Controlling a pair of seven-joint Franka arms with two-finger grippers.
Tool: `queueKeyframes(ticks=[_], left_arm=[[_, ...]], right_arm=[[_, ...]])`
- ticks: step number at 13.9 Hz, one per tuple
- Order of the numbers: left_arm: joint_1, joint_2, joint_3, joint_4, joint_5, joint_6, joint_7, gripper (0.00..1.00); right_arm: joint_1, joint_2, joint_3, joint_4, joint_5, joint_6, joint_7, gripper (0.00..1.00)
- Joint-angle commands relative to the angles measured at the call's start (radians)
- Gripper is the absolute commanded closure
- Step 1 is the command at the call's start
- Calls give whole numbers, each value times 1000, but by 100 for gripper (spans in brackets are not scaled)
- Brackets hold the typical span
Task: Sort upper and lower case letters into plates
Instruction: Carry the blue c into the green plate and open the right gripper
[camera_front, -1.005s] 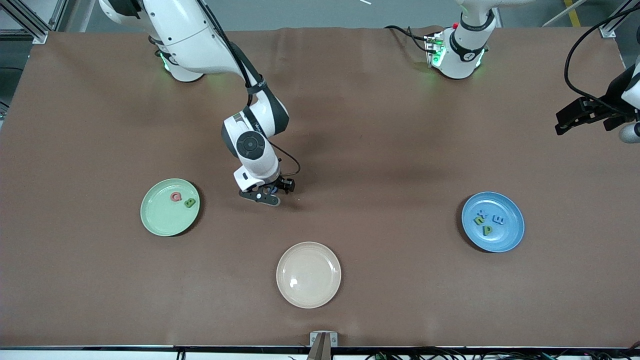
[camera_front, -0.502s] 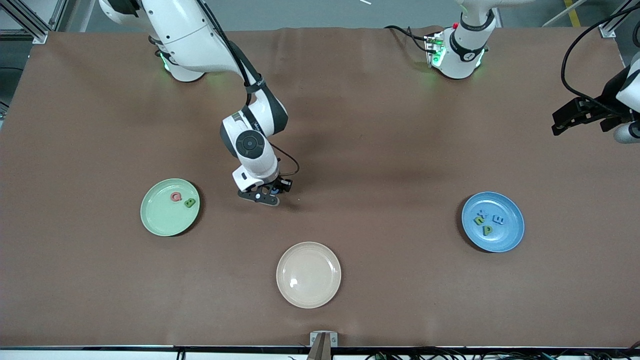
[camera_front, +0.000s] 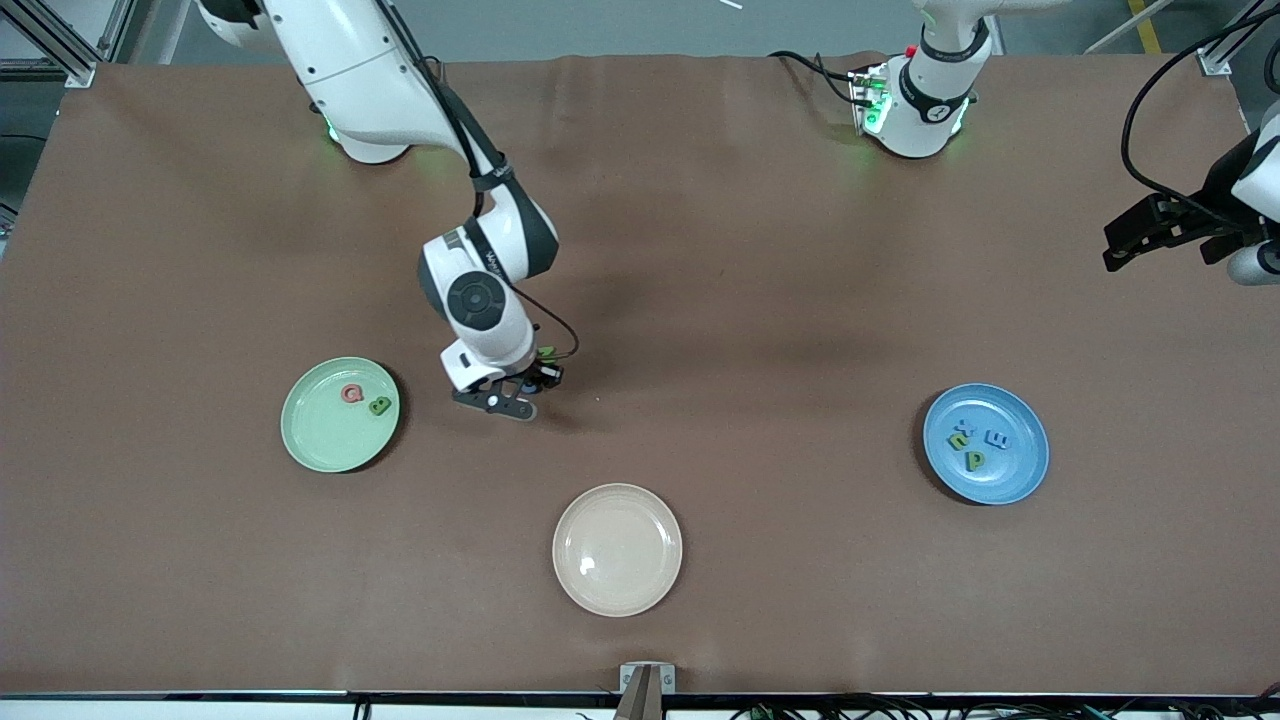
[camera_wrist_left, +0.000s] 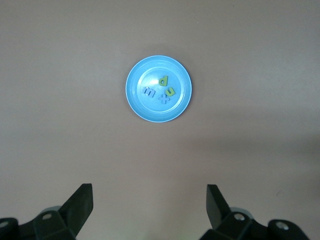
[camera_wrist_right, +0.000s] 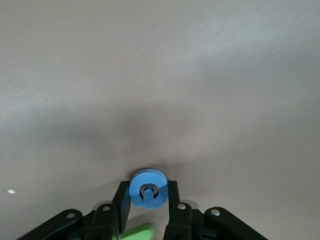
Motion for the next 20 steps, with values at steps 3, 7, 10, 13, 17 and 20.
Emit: queueKeyframes(ticks=[3,7,10,13,17,20], left_arm=[[-1,-36,1,-26,-20,17,13,0],[-1,-39,2,-18,-29,20,13,0],[2,-40,4,-17,-28,20,13,0],[3,-37,4,-17,-26,23,13,0],[3,-37,5,-18,-28,26,11,0],[5,-37,4,-18,-28,26,11,0]], right_arm=[[-183,-124,15,-28,-13,-150,-268,100],[-318,-131,13,-39,-18,-155,-494,100],[-424,-123,13,-40,-26,-149,-647,100],[-498,-120,13,-46,-39,-139,-750,100],[-553,-114,15,-132,-39,-26,-824,100],[-576,-92,15,-135,-39,-9,-841,99]])
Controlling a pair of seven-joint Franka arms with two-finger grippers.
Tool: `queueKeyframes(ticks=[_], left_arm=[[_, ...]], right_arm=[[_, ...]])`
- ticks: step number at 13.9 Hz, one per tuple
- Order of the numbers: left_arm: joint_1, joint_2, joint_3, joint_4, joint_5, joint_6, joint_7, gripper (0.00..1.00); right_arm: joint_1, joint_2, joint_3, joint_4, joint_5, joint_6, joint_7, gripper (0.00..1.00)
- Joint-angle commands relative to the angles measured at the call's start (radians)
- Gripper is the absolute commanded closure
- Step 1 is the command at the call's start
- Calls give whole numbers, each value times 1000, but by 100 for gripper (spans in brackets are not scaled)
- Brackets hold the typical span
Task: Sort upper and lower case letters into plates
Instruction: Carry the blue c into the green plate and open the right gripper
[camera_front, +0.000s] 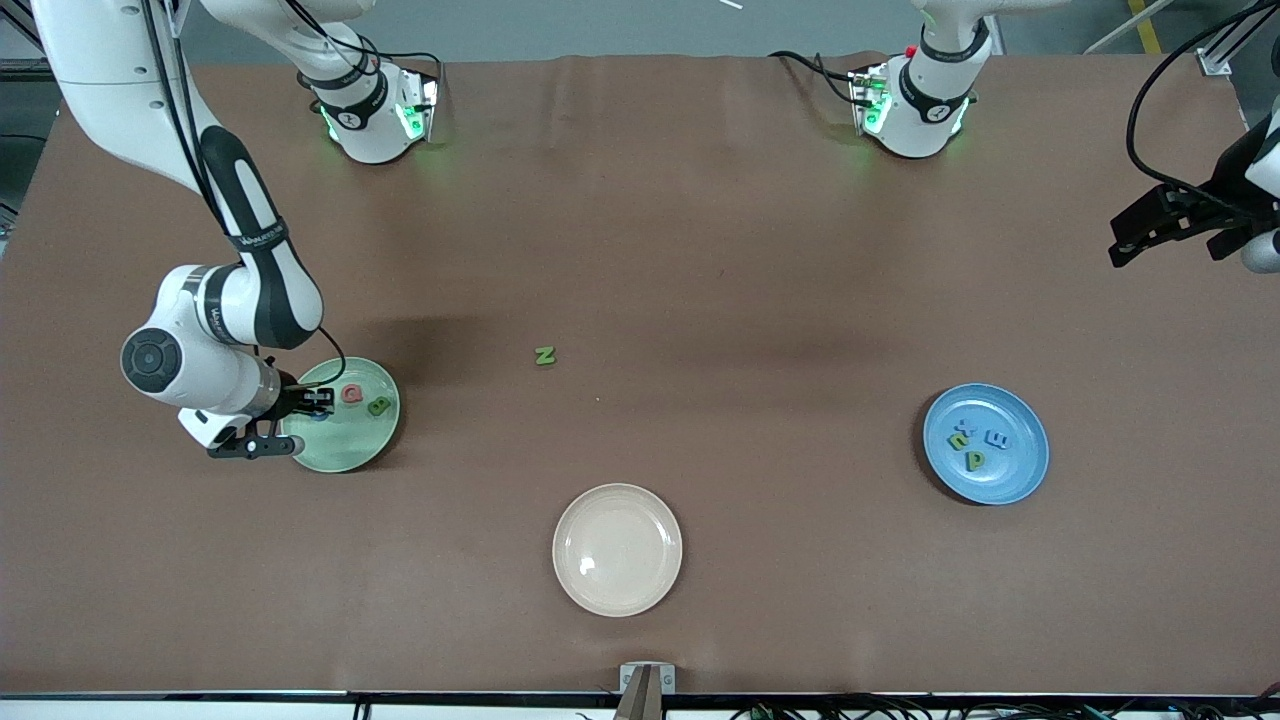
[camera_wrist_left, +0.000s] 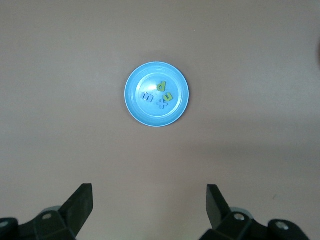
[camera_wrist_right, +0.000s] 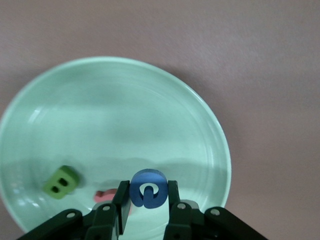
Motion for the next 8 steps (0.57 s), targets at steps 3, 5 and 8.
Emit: queueKeyframes(ticks=[3,5,8], left_arm=[[4,-25,2,-21,-19,10,11,0],[4,-27,4,-21,-21,9,11,0],[6,-27,4,-25,-21,7,11,0]], right_arm=[[-28,4,20,-16,-10,16,-13,69],[-25,5,22,-13,-9,13,-6,0],[-14,-2,28,10,-7,-3,25,0]])
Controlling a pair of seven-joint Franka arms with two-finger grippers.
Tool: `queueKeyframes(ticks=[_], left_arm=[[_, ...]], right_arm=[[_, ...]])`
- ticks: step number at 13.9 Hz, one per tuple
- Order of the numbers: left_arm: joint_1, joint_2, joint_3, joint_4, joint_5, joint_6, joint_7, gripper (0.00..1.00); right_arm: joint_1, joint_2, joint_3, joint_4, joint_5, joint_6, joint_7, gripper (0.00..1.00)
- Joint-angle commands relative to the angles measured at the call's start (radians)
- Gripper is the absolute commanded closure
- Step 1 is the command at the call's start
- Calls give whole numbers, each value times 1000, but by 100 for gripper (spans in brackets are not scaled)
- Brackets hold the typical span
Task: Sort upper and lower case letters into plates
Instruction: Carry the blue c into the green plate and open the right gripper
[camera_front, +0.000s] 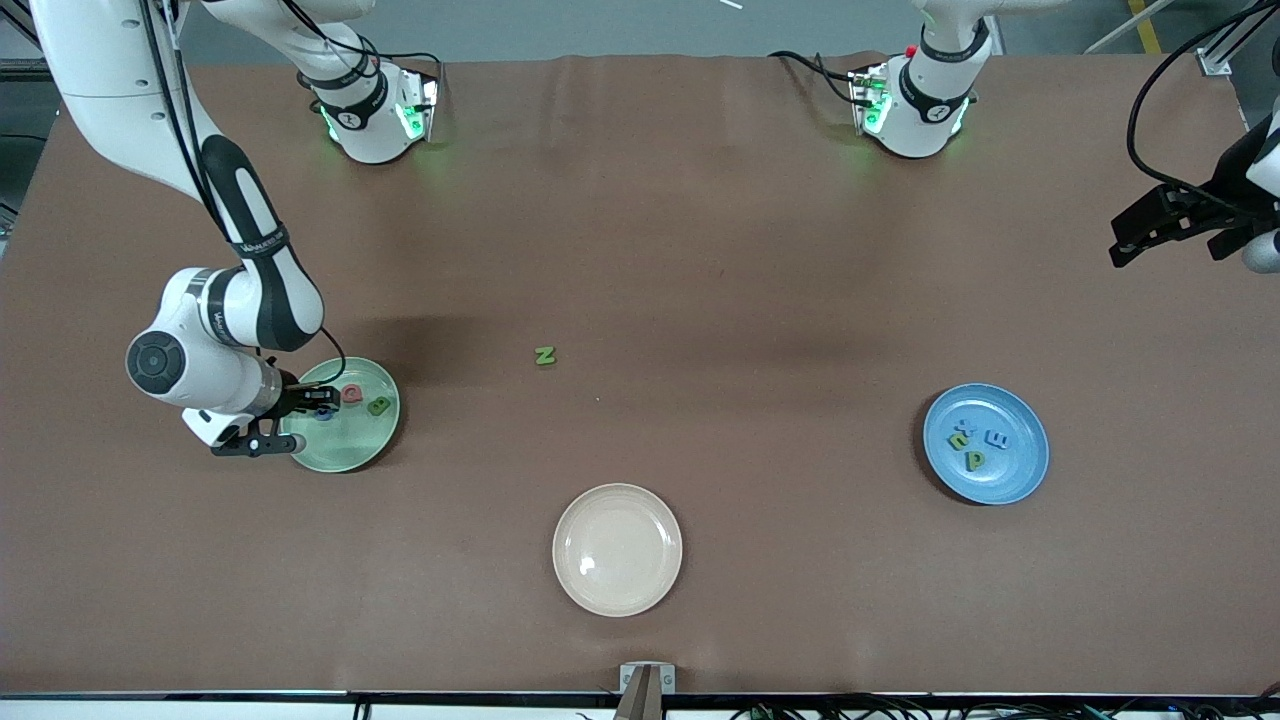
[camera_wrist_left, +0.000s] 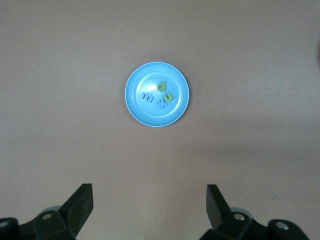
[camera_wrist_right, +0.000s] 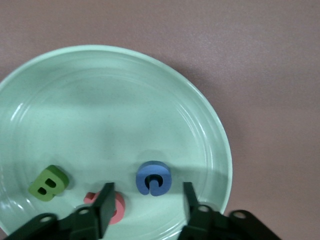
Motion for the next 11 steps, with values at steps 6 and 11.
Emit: queueKeyframes(ticks=[6,11], left_arm=[[8,-36,5,-25,-19,1,13,0],[10,-39,5,-28,-21,1,13,0]], right_arm=[[134,-22,17,125,-4,-181,296,0],[322,-24,19,115,4,-174,597,0]])
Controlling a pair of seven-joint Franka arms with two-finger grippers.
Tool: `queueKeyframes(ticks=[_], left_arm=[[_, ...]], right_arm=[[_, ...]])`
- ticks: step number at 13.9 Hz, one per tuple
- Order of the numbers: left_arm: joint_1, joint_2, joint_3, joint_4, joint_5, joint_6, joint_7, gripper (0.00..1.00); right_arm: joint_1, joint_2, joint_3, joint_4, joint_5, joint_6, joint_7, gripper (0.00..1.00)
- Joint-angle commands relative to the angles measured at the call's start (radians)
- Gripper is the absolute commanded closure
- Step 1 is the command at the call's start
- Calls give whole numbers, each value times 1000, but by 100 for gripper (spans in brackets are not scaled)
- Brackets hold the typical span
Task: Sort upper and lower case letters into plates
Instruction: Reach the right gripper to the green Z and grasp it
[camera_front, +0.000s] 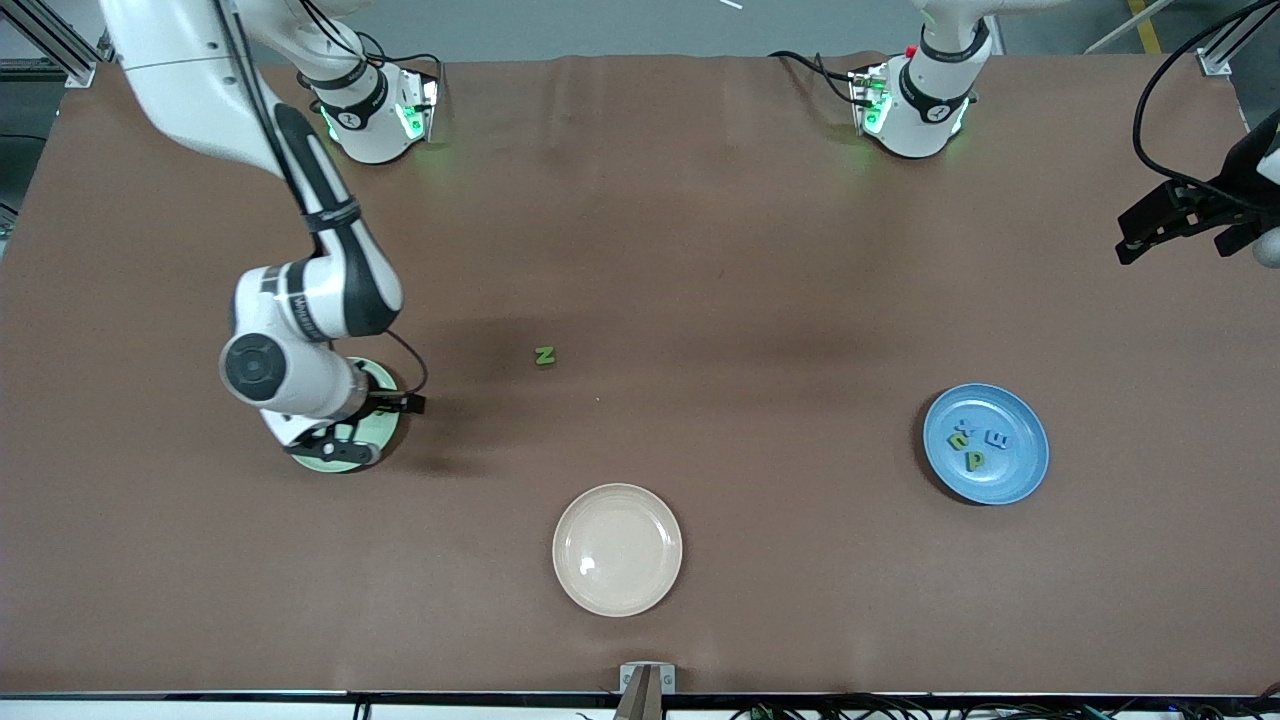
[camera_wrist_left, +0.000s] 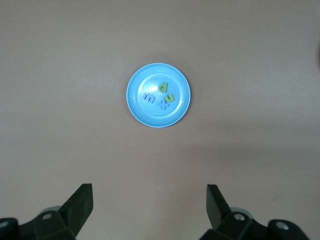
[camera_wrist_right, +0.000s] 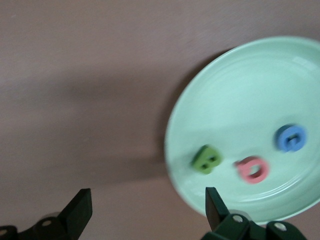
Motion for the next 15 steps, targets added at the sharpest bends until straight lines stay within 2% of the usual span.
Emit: queueKeyframes(ticks=[1,7,10,15], left_arm=[[5,-30,3,-28,-21,1,13,0],[5,-33,3,-29,-19,-2,13,0],[5,-39,3,-28,-21,-11,13,0],[5,-39,3,-29,-21,-9,13,0]], right_arm=[[94,-15,-8,-18,4,8,128,0],[261,-8,-6,-94,12,192,256,0],[304,-6,-6,-159,12,313,258,0],[352,0,-8,-173,12,337,294,0]])
